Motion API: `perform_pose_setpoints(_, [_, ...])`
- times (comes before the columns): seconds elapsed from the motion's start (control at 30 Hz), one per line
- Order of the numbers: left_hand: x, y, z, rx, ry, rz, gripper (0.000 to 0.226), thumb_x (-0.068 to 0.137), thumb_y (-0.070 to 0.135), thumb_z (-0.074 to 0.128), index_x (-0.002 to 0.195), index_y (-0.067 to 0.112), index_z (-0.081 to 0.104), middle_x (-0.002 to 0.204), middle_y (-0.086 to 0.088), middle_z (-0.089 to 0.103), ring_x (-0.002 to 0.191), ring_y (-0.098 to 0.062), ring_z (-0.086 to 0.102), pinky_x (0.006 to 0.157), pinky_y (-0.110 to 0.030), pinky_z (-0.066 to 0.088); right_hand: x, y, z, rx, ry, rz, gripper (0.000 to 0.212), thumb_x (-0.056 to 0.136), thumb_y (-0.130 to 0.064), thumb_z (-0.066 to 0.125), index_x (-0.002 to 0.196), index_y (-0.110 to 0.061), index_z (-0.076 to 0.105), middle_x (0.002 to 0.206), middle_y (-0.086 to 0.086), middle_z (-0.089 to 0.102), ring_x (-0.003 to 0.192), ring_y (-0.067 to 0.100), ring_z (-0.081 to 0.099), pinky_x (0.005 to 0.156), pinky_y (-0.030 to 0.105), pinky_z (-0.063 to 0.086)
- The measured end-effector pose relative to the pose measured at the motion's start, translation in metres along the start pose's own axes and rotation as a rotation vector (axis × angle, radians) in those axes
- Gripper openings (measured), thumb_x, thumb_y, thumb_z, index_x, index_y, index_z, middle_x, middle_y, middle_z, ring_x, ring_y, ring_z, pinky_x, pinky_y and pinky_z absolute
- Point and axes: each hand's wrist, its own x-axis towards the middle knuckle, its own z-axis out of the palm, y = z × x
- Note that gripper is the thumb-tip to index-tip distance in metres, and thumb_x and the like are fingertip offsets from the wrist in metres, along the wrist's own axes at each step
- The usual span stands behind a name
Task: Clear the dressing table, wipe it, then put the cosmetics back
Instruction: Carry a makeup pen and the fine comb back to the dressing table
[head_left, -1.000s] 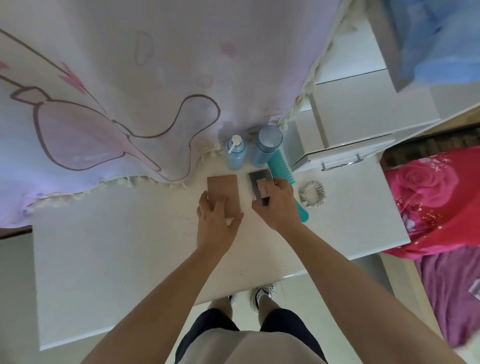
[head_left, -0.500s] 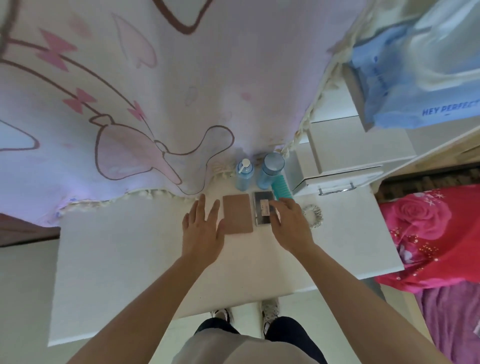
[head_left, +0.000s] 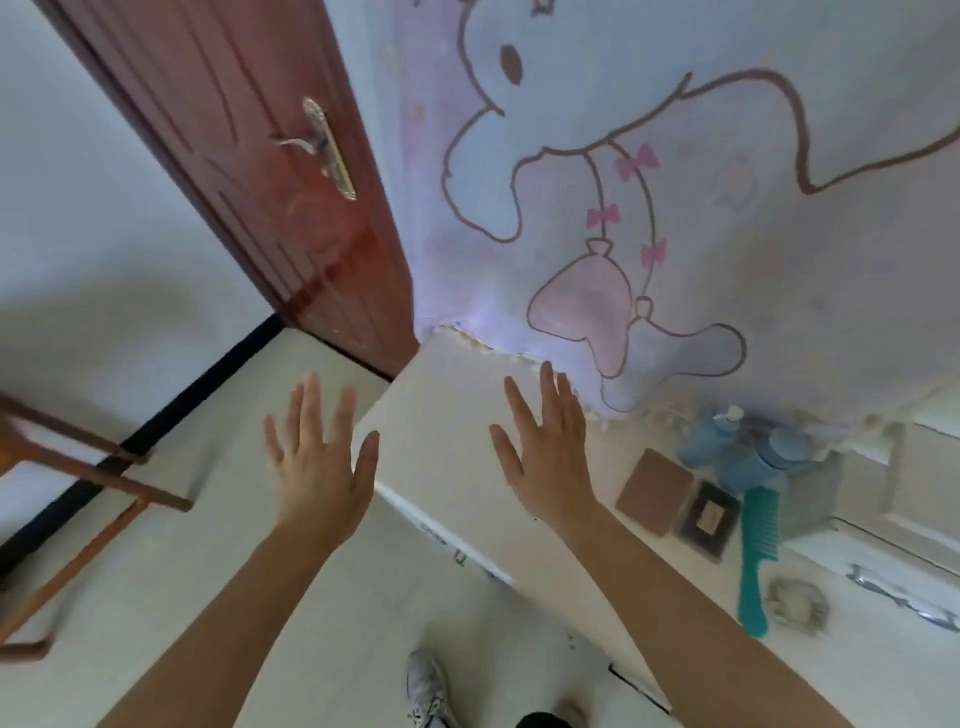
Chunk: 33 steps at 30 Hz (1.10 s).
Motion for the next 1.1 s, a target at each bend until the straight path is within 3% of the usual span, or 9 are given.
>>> perform_pose_setpoints(0.1, [-0.02, -0.075, -0.056, 0.055, 0.124, -0.167, 0.062, 0.098, 0.051, 0.023, 0.151, 0.019, 0.023, 0.161, -0.016, 0.008, 0.149, -0.031, 0.004, 0.118, -0.058, 0.005, 0.044, -0.09, 0.004, 0.062, 0.04, -0.211, 0.061, 0.102, -0.046, 0.042, 0.155, -0.023, 0.023, 0.164, 0.016, 0.002, 0.151, 0.035, 0.002, 0.12, 0.051, 0.015])
perform_pose_setpoints(0.27, [-0.08, -0.205, -0.121, 0.058, 0.284, -0.375, 0.061, 0.099, 0.048, 0.028, 0.152, 0.018, 0.027, 0.161, -0.015, 0.011, 0.15, -0.031, 0.005, 0.118, -0.059, 0.008, 0.084, -0.26, 0.032, 0.109, 0.084, -0.462, 0.063, 0.1, -0.045, 0.046, 0.154, -0.019, 0.027, 0.163, 0.017, 0.008, 0.15, 0.035, 0.007, 0.118, 0.053, 0.019])
perform_pose_setpoints(0.4, [-0.142, -0.323, -0.151, 0.109, 0.33, -0.536, 0.062, 0.099, 0.05, 0.026, 0.153, 0.021, 0.024, 0.163, -0.012, 0.007, 0.15, -0.028, 0.001, 0.118, -0.055, 0.005, 0.082, -0.408, 0.078, 0.107, 0.025, -0.644, 0.066, 0.1, -0.05, 0.039, 0.155, -0.018, 0.024, 0.162, 0.019, 0.008, 0.149, 0.039, 0.009, 0.117, 0.054, 0.021])
perform_pose_setpoints(0.6, [-0.207, -0.469, -0.186, 0.086, 0.379, -0.774, 0.063, 0.098, 0.053, 0.023, 0.152, 0.021, 0.024, 0.161, -0.012, 0.013, 0.149, -0.032, 0.009, 0.117, -0.058, 0.014, 0.056, -0.589, 0.146, 0.138, -0.098, -0.825, 0.068, 0.099, -0.052, 0.034, 0.156, -0.019, 0.018, 0.163, 0.018, 0.003, 0.149, 0.038, 0.009, 0.118, 0.053, 0.022])
perform_pose_setpoints(0.83, [-0.205, -0.575, -0.182, 0.079, 0.306, -0.854, 0.068, 0.095, 0.06, 0.01, 0.154, 0.026, 0.013, 0.163, -0.007, 0.005, 0.15, -0.029, 0.004, 0.119, -0.054, 0.009, 0.059, -0.68, 0.221, 0.191, -0.194, -0.893, 0.067, 0.099, -0.051, 0.035, 0.156, -0.022, 0.014, 0.164, 0.014, 0.001, 0.151, 0.032, 0.005, 0.12, 0.049, 0.02])
perform_pose_setpoints(1.1, [-0.135, -0.712, -0.122, 0.123, 0.078, -0.887, 0.069, 0.096, 0.062, 0.008, 0.154, 0.026, 0.012, 0.163, -0.009, 0.002, 0.15, -0.029, 0.002, 0.119, -0.057, 0.009, 0.14, -0.747, 0.363, 0.129, -0.316, -0.867, 0.068, 0.1, -0.049, 0.04, 0.156, -0.024, 0.012, 0.164, 0.011, 0.002, 0.151, 0.029, 0.005, 0.119, 0.042, 0.016])
